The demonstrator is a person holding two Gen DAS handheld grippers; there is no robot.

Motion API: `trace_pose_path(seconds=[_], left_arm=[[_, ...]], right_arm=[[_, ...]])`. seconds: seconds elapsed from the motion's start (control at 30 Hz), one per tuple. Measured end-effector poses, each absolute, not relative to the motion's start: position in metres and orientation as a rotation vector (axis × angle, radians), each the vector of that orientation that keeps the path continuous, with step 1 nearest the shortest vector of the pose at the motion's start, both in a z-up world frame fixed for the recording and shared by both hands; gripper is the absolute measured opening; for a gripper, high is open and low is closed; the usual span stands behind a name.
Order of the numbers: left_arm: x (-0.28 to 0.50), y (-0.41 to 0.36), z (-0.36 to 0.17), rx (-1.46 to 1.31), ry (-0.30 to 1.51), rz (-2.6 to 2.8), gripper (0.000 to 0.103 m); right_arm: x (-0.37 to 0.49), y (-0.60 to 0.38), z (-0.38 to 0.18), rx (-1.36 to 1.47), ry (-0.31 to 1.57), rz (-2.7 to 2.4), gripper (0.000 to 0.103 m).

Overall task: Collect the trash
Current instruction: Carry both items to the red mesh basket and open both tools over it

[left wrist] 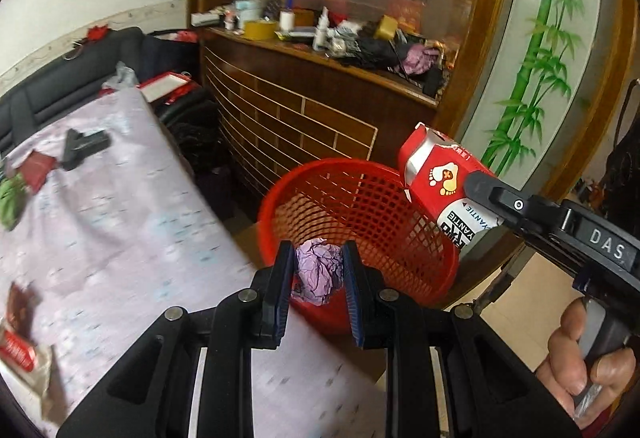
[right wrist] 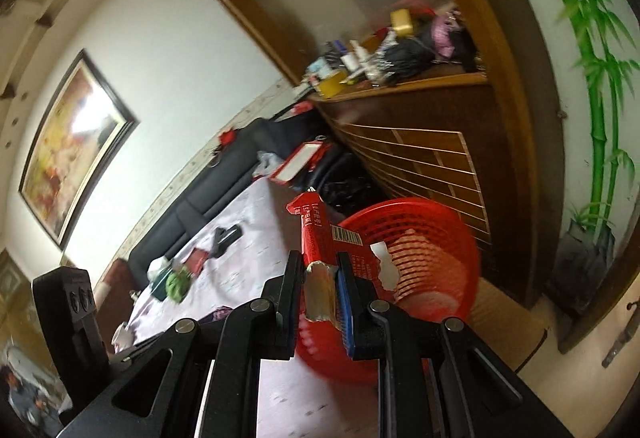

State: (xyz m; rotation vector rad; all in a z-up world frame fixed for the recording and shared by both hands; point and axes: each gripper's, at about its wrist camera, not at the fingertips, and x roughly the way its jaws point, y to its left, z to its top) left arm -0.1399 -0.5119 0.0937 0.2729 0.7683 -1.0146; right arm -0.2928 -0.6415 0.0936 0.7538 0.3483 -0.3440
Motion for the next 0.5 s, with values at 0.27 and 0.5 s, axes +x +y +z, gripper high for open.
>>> trace_pose_path(seconds=[0.27,0.5], left_arm=[[-0.128,-0.555,0.069,0.258,0.811,-0.995,0.061],[-0.132,-0.541,0.077,0.257,0.771,-0.968,0.062]], right_arm=[[-0.278,-0.677,0.069,0.789,0.4,-0.401,0.034],[-0.29,-0.672,0.071,0.752,0.379,-0.418,0.034]])
